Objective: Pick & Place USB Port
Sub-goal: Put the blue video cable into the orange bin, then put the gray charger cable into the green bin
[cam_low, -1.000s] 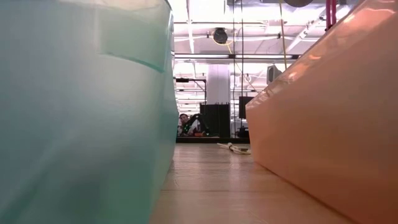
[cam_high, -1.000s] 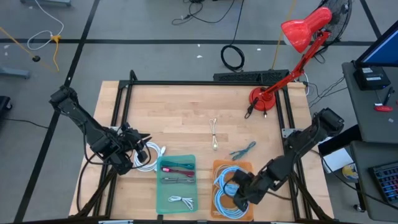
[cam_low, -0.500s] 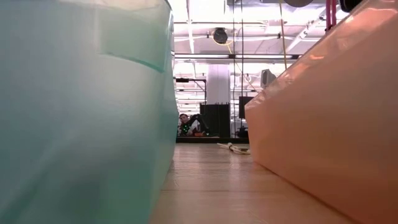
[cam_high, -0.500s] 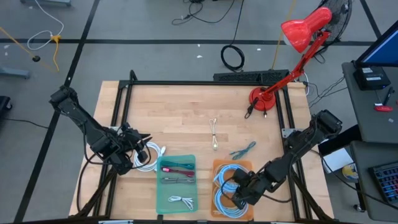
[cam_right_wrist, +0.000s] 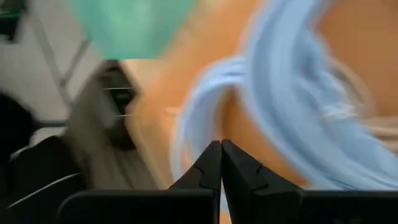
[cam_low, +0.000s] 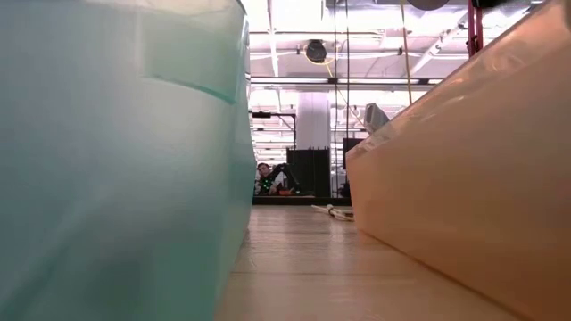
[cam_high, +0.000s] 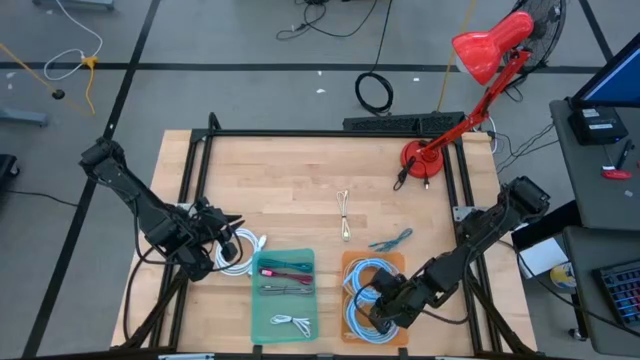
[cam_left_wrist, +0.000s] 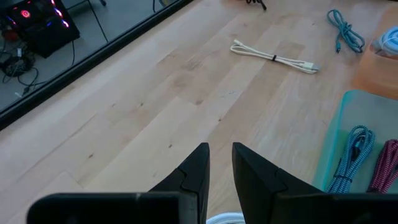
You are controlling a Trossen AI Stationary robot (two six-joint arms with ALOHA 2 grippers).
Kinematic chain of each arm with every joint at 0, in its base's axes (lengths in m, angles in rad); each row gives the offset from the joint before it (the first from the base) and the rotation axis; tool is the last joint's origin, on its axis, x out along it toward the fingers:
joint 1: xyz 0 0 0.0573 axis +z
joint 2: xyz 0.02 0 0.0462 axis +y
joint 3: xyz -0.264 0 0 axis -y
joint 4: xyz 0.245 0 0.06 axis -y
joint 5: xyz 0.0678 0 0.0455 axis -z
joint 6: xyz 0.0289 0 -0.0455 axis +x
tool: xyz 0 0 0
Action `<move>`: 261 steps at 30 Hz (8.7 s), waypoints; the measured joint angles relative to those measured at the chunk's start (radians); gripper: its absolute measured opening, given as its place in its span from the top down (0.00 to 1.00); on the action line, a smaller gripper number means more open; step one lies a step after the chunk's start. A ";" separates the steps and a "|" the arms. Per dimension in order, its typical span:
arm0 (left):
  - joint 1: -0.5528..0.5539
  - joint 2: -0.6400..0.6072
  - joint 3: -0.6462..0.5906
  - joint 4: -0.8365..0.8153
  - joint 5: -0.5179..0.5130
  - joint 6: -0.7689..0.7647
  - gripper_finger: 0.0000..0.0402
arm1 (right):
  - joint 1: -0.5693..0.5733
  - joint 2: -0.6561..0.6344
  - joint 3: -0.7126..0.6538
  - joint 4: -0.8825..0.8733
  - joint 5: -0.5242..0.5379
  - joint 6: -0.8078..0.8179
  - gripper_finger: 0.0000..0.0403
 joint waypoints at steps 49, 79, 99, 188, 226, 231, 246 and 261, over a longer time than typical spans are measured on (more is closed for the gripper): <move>0.157 0.000 0.022 0.041 0.094 0.230 0.82 | -0.500 -0.024 0.000 0.939 0.286 -1.289 1.00; 0.805 0.000 0.022 -0.070 0.702 0.586 0.56 | -0.362 -0.164 0.000 0.424 0.663 -1.040 0.85; 0.656 0.000 -0.223 0.240 0.623 0.502 0.47 | -0.898 -0.070 -0.001 0.096 -0.084 -0.805 0.85; 0.700 0.000 -0.222 0.560 0.385 0.900 0.47 | -0.909 0.179 0.327 -0.465 -0.255 -0.740 0.46; 0.636 0.000 -0.222 0.540 0.418 0.886 0.47 | -0.844 0.545 0.630 -0.720 -0.073 -0.686 0.41; 0.636 0.000 -0.222 0.540 0.418 0.886 0.47 | -0.844 0.545 0.630 -0.720 -0.073 -0.682 0.45; 0.637 0.000 -0.222 0.542 0.418 0.891 0.47 | -0.843 0.537 0.503 -0.603 -0.149 -0.629 0.52; 0.637 0.000 -0.222 0.548 0.418 0.891 0.47 | -0.804 0.544 0.538 -0.551 -0.156 -0.822 0.96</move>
